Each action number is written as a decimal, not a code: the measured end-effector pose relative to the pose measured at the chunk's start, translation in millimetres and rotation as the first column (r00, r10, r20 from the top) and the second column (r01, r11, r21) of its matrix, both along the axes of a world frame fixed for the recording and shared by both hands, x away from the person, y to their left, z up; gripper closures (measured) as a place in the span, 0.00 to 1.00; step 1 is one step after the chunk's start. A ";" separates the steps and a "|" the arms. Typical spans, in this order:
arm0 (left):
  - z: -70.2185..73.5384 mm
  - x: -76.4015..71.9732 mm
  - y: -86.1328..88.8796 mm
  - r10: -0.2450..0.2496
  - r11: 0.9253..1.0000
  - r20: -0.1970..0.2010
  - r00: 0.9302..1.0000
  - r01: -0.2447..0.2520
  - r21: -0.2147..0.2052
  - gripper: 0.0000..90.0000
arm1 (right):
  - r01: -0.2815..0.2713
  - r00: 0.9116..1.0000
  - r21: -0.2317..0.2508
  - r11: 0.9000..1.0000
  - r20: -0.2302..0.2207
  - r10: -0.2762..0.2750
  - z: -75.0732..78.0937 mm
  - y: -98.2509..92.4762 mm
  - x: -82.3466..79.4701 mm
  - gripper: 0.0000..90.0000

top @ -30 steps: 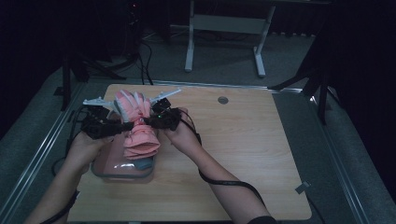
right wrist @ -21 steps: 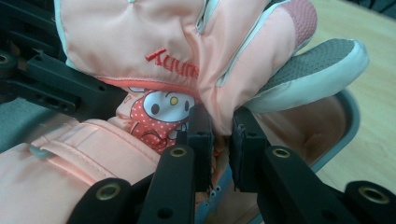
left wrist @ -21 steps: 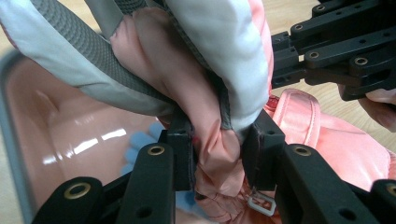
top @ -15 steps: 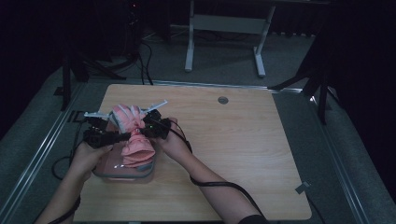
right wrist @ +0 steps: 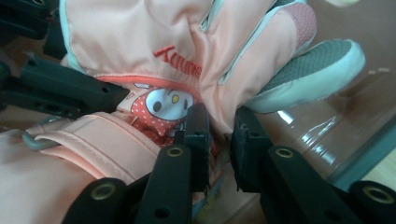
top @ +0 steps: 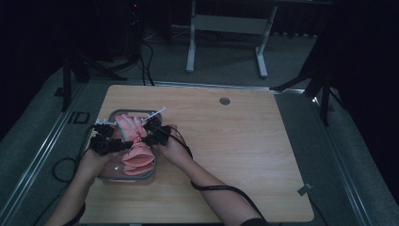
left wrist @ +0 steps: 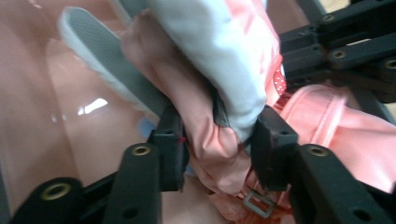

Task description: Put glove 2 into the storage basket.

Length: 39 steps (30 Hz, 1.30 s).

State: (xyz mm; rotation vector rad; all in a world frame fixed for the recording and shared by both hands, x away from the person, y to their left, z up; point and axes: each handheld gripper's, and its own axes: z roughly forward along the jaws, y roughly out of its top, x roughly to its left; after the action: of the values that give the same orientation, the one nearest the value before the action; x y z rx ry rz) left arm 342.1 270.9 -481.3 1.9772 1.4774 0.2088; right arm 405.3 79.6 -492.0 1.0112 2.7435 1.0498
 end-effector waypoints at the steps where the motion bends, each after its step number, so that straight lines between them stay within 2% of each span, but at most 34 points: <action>1: -0.1 0.2 -0.7 0.019 0.999 0.005 1.000 -0.019 0.026 0.61 | 0.000 1.000 0.001 1.000 0.001 0.000 0.1 -0.8 0.6 0.85; 6: 1.2 0.1 -4.7 0.025 0.992 0.030 0.999 -0.028 0.124 0.51 | 0.001 1.000 -0.013 1.000 0.001 -0.001 1.7 0.8 1.0 0.82; 8: 2.5 -1.0 -4.3 0.031 0.989 0.045 0.998 -0.037 0.144 0.48 | 0.005 1.000 -0.012 1.000 0.015 -0.004 3.1 1.0 1.0 0.76; 10: 3.3 -2.5 -2.5 0.044 0.989 0.072 0.996 -0.053 0.137 0.47 | 0.016 0.999 0.010 1.000 0.041 -0.016 6.9 -1.5 1.3 0.65; 11: 3.7 -3.3 -1.7 0.052 0.989 0.085 0.995 -0.063 0.131 0.45 | 0.020 0.999 0.038 0.999 0.045 -0.022 9.8 -4.1 2.2 0.62; 13: 4.3 -5.7 -1.5 0.049 0.989 0.133 0.990 -0.067 0.132 0.42 | 0.024 0.999 0.071 0.997 0.047 -0.027 16.0 -9.7 4.7 0.55; 14: 4.4 -6.6 -2.2 0.058 0.987 0.157 0.986 -0.080 0.140 0.38 | 0.021 0.998 0.085 0.996 0.056 -0.026 18.6 -12.5 5.5 0.50; 15: 4.4 -7.5 -3.1 0.068 0.984 0.189 0.980 -0.097 0.147 0.30 | 0.007 0.998 0.115 0.993 0.055 -0.013 20.5 -15.7 6.8 0.42; 16: 5.2 -8.1 -2.7 0.068 0.983 0.209 0.976 -0.101 0.151 0.23 | -0.005 0.999 0.140 0.990 0.050 -0.003 22.2 -18.1 7.7 0.38; 18: 8.1 -9.2 -0.6 0.083 0.986 0.229 0.970 -0.114 0.124 0.20 | -0.022 0.999 0.161 0.987 0.041 0.016 24.9 -21.7 8.2 0.30; 20: 12.0 -11.0 1.7 0.097 0.987 0.252 0.963 -0.125 0.099 0.16 | -0.057 0.997 0.170 0.984 0.059 0.047 26.0 -24.1 7.1 0.23; 22: 17.6 -14.5 3.6 0.109 0.989 0.273 0.956 -0.131 0.064 0.16 | -0.077 0.995 0.175 0.982 0.071 0.065 28.3 -28.5 6.1 0.22; 23: 20.2 -16.6 4.2 0.107 0.991 0.285 0.952 -0.124 0.042 0.13 | -0.085 0.994 0.172 0.981 0.077 0.073 29.3 -31.1 5.9 0.21; 25: 25.2 -20.6 2.8 0.084 0.995 0.297 0.951 -0.094 0.019 0.06 | -0.102 0.992 0.182 0.978 0.091 0.087 31.3 -36.6 5.3 0.17; 27: 29.6 -24.7 -0.8 0.077 0.996 0.319 0.945 -0.086 0.015 0.06 | -0.108 0.991 0.186 0.977 0.096 0.091 33.2 -41.7 4.3 0.16; 30: 35.8 -29.6 -7.7 0.051 0.999 0.335 0.941 -0.053 -0.006 0.06 | -0.116 0.990 0.189 0.975 0.105 0.097 36.9 -49.1 0.6 0.16; 32: 39.6 -33.1 -13.0 0.028 1.000 0.347 0.937 -0.029 -0.002 0.06 | -0.118 0.989 0.188 0.975 0.115 0.098 39.1 -54.4 -1.4 0.16; 34: 43.0 -37.3 -18.9 0.002 1.000 0.366 0.931 -0.002 0.000 0.08 | -0.120 0.988 0.199 0.973 0.118 0.098 41.2 -60.1 -3.2 0.16; 36: 45.7 -42.4 -26.9 -0.038 0.999 0.394 0.919 0.043 -0.005 0.08 | -0.128 0.987 0.200 0.971 0.123 0.105 42.6 -65.1 -4.6 0.16; 39: 48.5 -49.3 -42.4 -0.103 0.995 0.414 0.904 0.098 0.033 0.08 | -0.135 0.986 0.200 0.970 0.122 0.113 43.1 -72.6 -7.9 0.16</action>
State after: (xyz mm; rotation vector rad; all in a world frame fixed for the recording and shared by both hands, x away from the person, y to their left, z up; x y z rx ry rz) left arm 292.9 228.5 -432.8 1.8656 1.0973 0.5583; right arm 397.3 7.0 -449.0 0.7822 2.6813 1.3917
